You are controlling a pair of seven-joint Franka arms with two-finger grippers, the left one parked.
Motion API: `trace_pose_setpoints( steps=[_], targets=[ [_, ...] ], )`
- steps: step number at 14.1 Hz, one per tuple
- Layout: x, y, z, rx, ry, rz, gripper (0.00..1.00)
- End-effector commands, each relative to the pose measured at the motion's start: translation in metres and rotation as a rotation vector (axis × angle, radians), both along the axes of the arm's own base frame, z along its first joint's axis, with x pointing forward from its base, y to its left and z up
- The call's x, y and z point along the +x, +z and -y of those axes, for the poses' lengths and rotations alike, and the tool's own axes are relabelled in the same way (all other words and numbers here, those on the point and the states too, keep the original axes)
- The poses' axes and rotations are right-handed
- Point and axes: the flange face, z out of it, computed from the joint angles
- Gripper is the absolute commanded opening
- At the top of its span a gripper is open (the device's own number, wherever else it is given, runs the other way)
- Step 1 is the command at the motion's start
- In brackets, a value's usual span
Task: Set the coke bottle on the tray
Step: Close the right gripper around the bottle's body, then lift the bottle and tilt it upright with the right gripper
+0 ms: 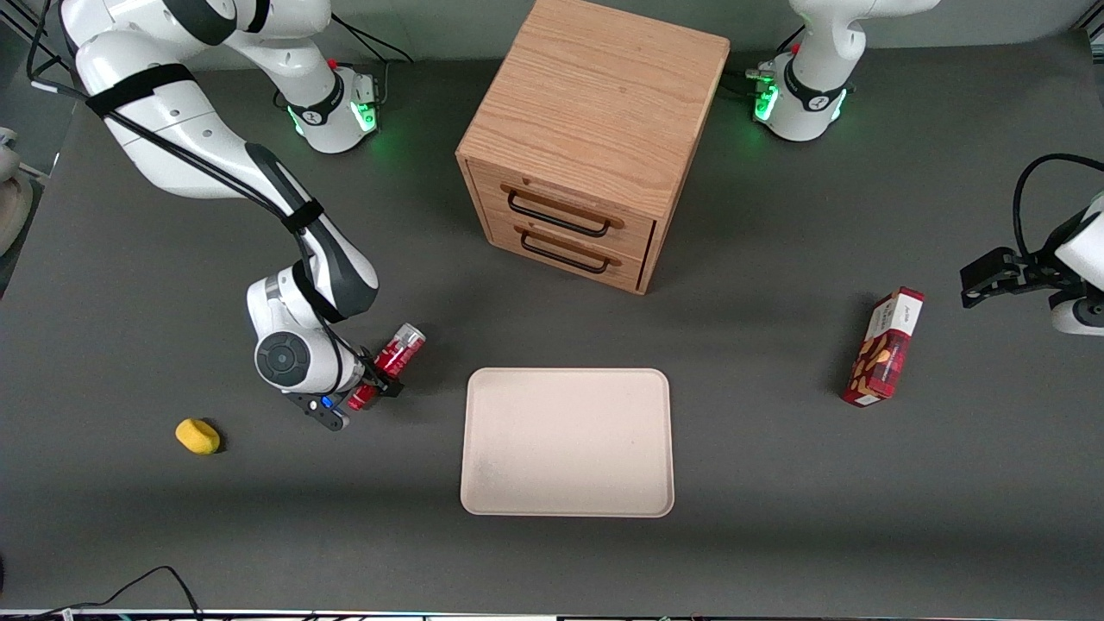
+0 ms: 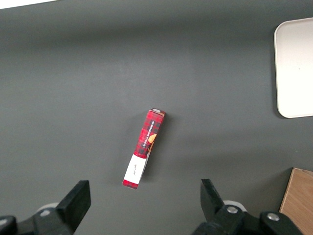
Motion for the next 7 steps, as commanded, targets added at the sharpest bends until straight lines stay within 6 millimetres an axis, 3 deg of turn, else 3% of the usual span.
trace_pose_setpoints(
  steps=[1, 3, 5, 7],
  targets=[
    [-0.0033, -0.0021, -0.0038, -0.01, -0.005, 0.015, 0.79],
    [-0.006, -0.0027, -0.007, 0.001, -0.002, 0.012, 0.66],
    [-0.0031, -0.0018, -0.0084, 0.015, -0.002, 0.039, 0.63],
    [-0.0009, -0.0003, -0.0093, 0.024, 0.003, 0.057, 0.48]
  ],
)
